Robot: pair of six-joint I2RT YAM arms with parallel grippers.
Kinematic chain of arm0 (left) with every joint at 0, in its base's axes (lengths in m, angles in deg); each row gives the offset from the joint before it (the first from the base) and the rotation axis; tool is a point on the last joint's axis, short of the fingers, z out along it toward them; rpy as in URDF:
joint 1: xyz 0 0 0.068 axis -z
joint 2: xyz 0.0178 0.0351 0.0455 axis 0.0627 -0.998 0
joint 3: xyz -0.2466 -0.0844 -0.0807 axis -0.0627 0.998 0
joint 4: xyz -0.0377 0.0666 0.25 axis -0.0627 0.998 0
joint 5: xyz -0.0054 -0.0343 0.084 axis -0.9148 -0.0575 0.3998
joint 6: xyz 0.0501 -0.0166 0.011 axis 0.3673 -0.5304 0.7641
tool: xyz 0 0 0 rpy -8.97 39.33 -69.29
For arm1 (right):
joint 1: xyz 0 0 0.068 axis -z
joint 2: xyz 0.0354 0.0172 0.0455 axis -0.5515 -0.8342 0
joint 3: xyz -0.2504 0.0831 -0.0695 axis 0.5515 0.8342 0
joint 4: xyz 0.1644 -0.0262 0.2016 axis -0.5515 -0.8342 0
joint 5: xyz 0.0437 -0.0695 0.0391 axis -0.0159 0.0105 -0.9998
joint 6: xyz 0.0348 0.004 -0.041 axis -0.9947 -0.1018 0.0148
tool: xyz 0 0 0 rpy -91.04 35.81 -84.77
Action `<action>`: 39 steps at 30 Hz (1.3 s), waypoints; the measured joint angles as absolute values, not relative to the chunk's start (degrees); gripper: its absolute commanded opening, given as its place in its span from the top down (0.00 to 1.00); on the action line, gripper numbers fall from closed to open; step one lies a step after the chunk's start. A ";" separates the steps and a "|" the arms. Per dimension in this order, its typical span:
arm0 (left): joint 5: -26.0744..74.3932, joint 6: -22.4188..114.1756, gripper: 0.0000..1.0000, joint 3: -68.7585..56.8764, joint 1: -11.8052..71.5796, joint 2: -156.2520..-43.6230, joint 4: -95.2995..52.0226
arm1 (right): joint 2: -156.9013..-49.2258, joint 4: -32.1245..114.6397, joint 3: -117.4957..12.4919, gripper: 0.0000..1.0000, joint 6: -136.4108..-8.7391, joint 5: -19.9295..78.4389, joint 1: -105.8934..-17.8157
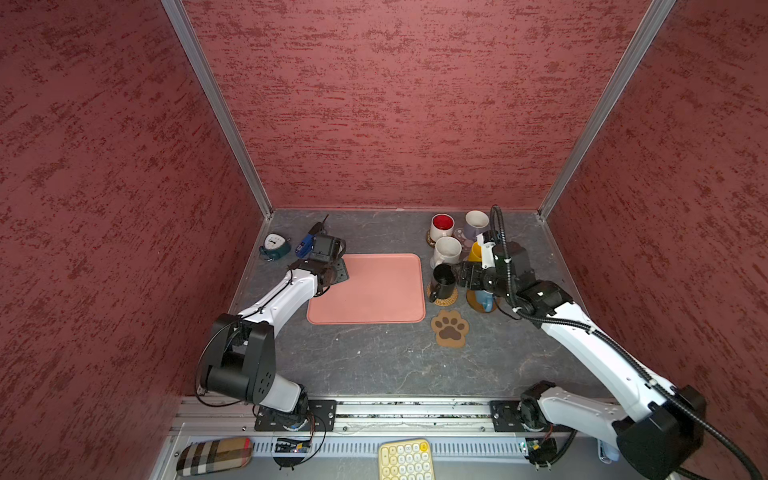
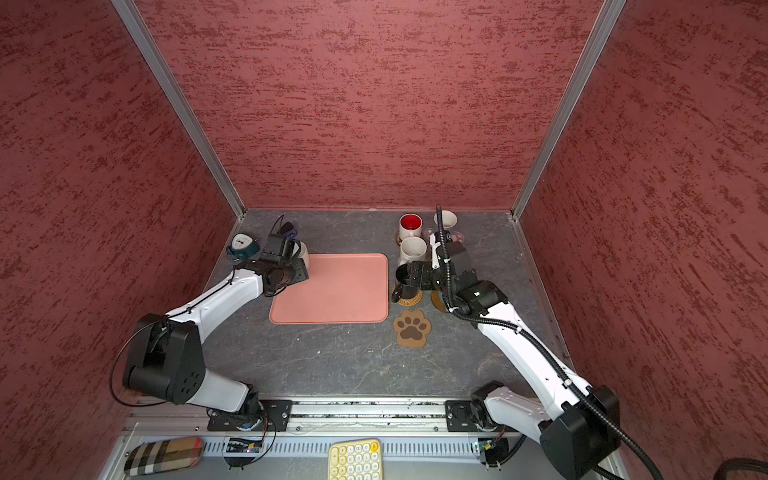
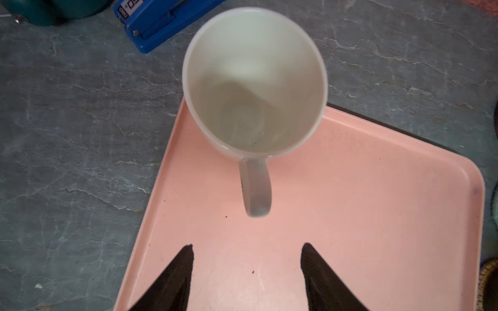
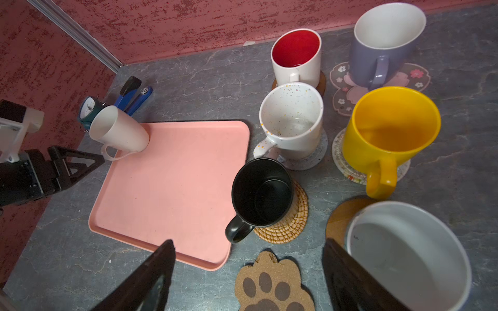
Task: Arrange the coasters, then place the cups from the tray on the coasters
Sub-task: 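Close the left gripper on the white mug's handle, then lift the white mug with the left gripper and carry it toward the paw-print coaster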
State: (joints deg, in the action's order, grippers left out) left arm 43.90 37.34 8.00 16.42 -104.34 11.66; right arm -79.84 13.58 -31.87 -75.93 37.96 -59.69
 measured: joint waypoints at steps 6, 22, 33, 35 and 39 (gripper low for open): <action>43.31 38.19 0.50 6.66 14.30 -108.34 10.20 | -81.08 13.67 -32.48 0.14 -75.91 37.98 -59.71; 41.30 40.31 0.88 2.95 13.18 -112.10 7.29 | -82.44 13.86 -33.25 0.13 -75.87 38.25 -59.80; 40.69 41.03 1.00 2.93 14.41 -109.65 10.11 | -82.77 15.57 -33.75 0.07 -75.87 38.47 -59.32; 40.10 41.36 1.00 2.69 15.59 -107.51 12.12 | -82.77 15.76 -33.95 0.07 -75.87 38.47 -58.84; 39.42 42.06 1.00 0.67 19.83 -101.32 15.84 | -82.99 15.85 -36.35 0.06 -75.85 38.47 -57.02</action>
State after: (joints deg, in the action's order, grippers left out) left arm 39.42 42.06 0.67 19.83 -101.32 15.84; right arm -82.99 15.85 -36.35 -75.85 38.47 -57.02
